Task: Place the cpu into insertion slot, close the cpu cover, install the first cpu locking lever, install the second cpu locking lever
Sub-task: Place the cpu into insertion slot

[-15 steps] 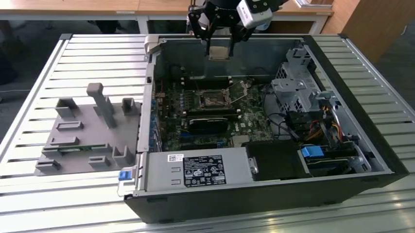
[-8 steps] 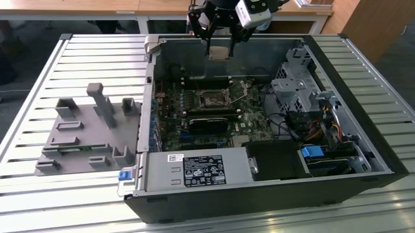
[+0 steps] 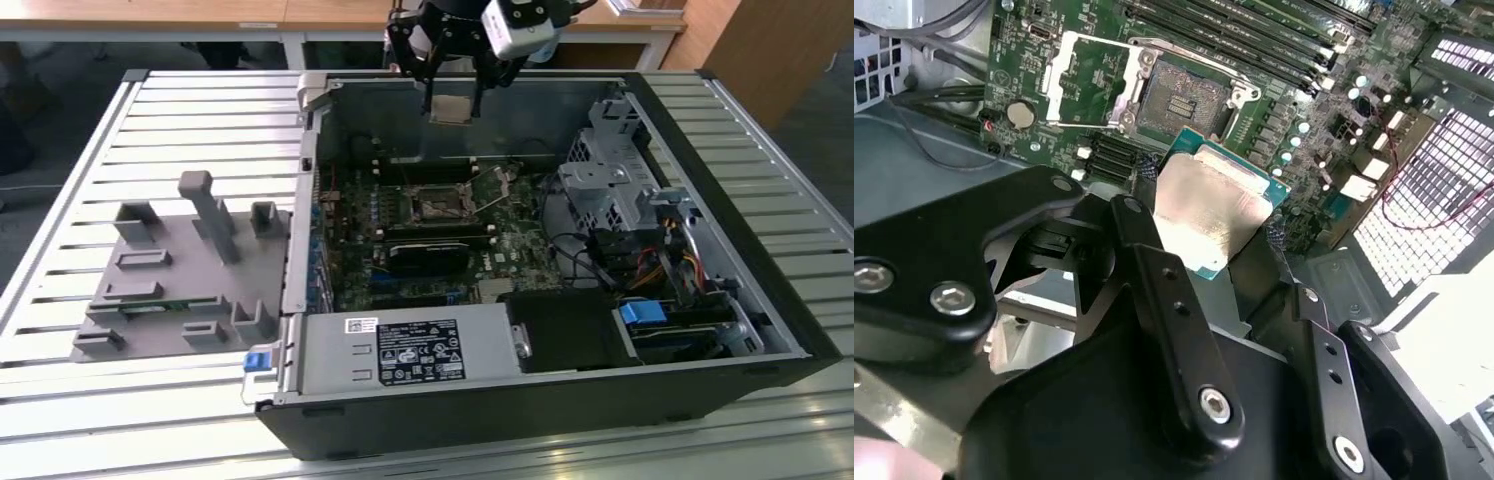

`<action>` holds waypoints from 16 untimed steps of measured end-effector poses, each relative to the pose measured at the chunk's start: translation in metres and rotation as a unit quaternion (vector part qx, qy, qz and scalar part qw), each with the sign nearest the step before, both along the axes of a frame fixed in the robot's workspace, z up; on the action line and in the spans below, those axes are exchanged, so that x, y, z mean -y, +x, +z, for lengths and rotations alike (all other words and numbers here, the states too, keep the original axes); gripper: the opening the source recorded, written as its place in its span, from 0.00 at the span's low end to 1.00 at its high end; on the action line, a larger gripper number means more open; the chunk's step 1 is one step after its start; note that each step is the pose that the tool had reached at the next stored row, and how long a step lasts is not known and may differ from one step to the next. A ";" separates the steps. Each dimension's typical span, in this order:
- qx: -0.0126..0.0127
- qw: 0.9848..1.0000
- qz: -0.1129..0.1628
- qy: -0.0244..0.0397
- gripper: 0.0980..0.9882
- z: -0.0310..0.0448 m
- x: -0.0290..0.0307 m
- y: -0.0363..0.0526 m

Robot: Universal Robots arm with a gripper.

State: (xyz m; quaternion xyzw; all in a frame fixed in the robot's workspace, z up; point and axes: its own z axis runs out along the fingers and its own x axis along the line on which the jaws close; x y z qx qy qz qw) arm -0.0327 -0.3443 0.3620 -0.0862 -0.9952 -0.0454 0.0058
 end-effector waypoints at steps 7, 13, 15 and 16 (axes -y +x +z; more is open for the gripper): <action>0.000 1.000 -0.016 0.000 0.50 0.0000 0.0000 0.0000; 0.000 1.000 -0.030 0.000 0.50 0.0000 0.0000 0.0000; 0.000 0.999 -0.034 0.000 0.50 0.0000 0.0000 0.0000; 0.000 0.999 -0.037 0.000 0.50 0.0000 0.0000 0.0000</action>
